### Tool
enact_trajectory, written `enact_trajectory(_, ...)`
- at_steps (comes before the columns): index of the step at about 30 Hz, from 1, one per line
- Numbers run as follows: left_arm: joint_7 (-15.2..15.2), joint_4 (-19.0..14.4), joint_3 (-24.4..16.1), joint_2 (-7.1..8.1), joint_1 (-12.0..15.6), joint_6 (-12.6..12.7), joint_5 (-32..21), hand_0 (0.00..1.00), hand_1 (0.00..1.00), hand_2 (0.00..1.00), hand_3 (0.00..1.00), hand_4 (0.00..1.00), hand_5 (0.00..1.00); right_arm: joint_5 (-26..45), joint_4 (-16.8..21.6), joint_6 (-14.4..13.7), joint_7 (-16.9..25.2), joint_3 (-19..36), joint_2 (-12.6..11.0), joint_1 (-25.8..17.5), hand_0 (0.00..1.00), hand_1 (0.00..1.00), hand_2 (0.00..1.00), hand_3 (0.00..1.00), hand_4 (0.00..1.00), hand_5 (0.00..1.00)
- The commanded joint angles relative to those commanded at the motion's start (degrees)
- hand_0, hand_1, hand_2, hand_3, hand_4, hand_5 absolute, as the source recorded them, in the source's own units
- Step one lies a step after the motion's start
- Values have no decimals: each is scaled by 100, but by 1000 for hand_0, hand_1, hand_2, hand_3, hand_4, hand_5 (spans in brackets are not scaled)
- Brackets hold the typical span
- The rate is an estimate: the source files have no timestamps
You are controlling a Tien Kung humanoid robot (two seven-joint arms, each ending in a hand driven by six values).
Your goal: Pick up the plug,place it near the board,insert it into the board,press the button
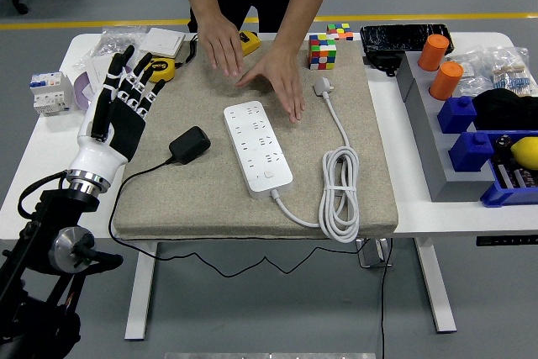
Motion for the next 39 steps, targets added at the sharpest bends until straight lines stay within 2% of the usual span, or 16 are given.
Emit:
enact_trajectory(3,94,97,62,23,-92,36,484,998,998,998,998,998,731,-3,0,2,-2,-4,-1,-2,805,716,694,609,889,568)
enact_trajectory(4,194,202,123,46,-187,48,745,998,998,998,998,998,662,-4,0,4,-4,-12,-2,-5,806,717,694,608,889,568)
enact_trajectory(9,494,603,298,117,-485,57,1937,998,998,998,998,998,662,-1,0,7,-7,-34,-17,-8,806,717,694,608,889,568)
enact_trajectory(10,525,647,314,124,-516,62,2160,998,998,998,998,998,521,1,0,7,-6,-39,-19,-7,805,717,694,608,890,568)
enact_trajectory(15,761,1040,518,162,-791,40,3389,998,998,998,998,998,521,5,0,9,-10,-58,-34,-11,805,717,694,608,890,568)
enact_trajectory(16,802,1113,564,171,-849,12,3612,998,998,998,998,998,435,10,0,10,-9,-66,-37,-9,806,717,694,608,889,568)
enact_trajectory(21,890,1463,802,185,-1107,-2,4841,998,998,998,998,998,435,37,0,8,-6,-97,-41,9,806,717,694,608,889,568)
enact_trajectory(22,900,1538,846,178,-1155,2,5065,998,998,998,998,998,376,30,0,9,-9,-92,-41,8,805,717,694,607,890,569)
enact_trajectory(23,910,1607,887,167,-1197,9,5326,998,998,998,998,998,376,26,0,11,-11,-91,-42,5,805,717,694,607,890,569)
enact_trajectory(27,906,1885,1003,92,-1342,168,6242,998,998,998,998,998,376,10,0,11,-17,-69,-41,-5,805,717,694,607,890,569)
enact_trajectory(28,884,1978,1025,63,-1385,223,6482,998,998,998,998,998,277,13,0,11,-15,-74,-42,-8,805,717,694,607,890,569)
enact_trajectory(33,838,2276,1034,-35,-1506,342,6850,998,998,998,998,998,277,30,0,12,-9,-101,-34,19,804,716,694,607,890,569)
enact_trajectory(34,831,2300,1028,-42,-1508,357,6865,998,998,998,998,998,277,42,0,10,-4,-112,-34,27,804,716,694,607,890,569)
enact_trajectory(35,823,2322,1023,-47,-1509,375,6876,998,998,998,998,998,229,52,0,9,-1,-121,-34,33,805,716,694,607,889,569)
enact_trajectory(39,773,2456,994,-73,-1521,462,6756,998,998,998,998,998,229,5,0,12,-15,-69,-42,33,805,716,694,607,889,569)
